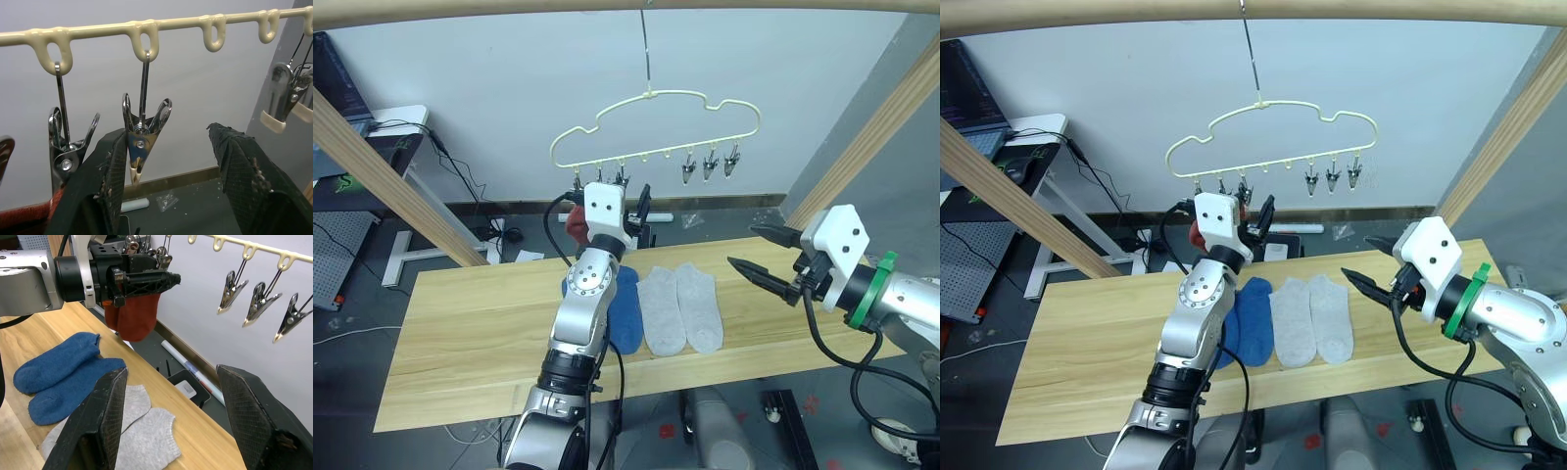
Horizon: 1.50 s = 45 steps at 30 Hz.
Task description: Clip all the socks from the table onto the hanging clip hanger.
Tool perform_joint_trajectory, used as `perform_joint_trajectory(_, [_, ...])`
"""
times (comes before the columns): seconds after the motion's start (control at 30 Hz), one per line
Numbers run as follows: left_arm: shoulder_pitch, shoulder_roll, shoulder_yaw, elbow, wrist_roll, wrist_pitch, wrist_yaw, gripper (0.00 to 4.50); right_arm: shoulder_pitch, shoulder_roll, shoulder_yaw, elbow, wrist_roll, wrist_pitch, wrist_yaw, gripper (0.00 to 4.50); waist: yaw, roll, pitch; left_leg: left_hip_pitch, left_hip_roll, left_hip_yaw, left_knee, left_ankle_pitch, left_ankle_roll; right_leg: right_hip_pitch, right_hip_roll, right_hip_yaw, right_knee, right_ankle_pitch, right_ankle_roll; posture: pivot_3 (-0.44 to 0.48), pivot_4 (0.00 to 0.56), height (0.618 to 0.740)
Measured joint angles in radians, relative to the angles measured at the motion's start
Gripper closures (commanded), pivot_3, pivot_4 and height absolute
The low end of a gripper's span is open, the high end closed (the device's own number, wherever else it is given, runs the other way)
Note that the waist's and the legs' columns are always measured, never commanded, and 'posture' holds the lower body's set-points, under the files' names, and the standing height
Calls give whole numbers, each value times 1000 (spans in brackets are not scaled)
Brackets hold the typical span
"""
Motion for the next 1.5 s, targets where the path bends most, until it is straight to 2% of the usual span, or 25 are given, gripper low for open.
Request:
perform_joint_trajectory(1.03, [-36,-3,18,3,-4,-31,26,1694,-57,20,30,1,1,-29,-11,1478,0,0,0,0,0,0,0,0,0,0,0,0,-1,0,1,-263,283,740])
perform_joint_trajectory(1.13, [-36,-3,18,3,-4,-30,26,2293,-57,20,32,1,1,-29,-11,1478,0,0,0,0,0,0,0,0,0,0,0,0,-1,-1,1,-262,282,740])
perform_joint_trajectory(1.3, [-36,-2,21,3,-4,-31,26,3682,-57,20,32,1,1,-29,-11,1478,0,0,0,-1,0,0,0,0,0,0,0,0,-2,-1,1,-260,280,740])
perform_joint_trajectory(1.5, [-35,0,28,0,-4,-38,23,4496,-55,20,37,1,1,-29,-11,1478,0,0,0,-1,0,-1,0,0,0,0,0,0,-2,-1,1,-253,277,740])
